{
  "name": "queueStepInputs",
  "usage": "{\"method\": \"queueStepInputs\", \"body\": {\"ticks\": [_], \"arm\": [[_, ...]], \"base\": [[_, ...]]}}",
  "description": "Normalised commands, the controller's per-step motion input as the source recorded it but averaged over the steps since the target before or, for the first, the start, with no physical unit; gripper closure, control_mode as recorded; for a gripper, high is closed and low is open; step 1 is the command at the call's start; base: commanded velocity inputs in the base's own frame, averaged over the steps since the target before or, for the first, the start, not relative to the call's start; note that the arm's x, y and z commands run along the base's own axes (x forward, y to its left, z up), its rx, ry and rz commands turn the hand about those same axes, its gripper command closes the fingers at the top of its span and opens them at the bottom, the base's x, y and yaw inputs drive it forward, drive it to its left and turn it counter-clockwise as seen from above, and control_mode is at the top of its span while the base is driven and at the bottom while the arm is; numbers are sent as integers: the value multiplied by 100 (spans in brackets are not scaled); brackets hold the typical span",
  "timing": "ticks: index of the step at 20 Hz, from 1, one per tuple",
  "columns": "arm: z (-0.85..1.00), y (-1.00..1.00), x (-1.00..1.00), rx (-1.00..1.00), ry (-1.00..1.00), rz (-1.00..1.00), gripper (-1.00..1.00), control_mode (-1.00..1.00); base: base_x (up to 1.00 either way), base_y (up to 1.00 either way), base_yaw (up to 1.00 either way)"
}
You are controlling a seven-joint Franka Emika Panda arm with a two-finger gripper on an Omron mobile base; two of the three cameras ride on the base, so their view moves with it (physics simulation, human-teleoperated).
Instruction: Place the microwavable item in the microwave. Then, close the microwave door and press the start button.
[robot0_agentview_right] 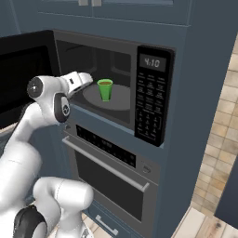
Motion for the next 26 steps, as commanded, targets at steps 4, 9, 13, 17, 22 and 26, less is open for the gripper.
{"method": "queueStepInputs", "body": {"ticks": [4,9,13,17,22,26], "arm": [[38,76,-100,-5,0,0,-100,-100],[-6,51,-100,-4,-1,1,-100,-100],[-34,21,-100,-8,-4,6,-100,-100],[-3,61,-100,-16,0,12,-100,-100],[1,84,-100,-21,0,15,-100,-100],[0,79,-100,-20,-3,15,-100,-100]], "base": [[0,0,0],[0,0,0],[0,0,0],[0,0,0],[0,0,0],[0,0,0]]}}
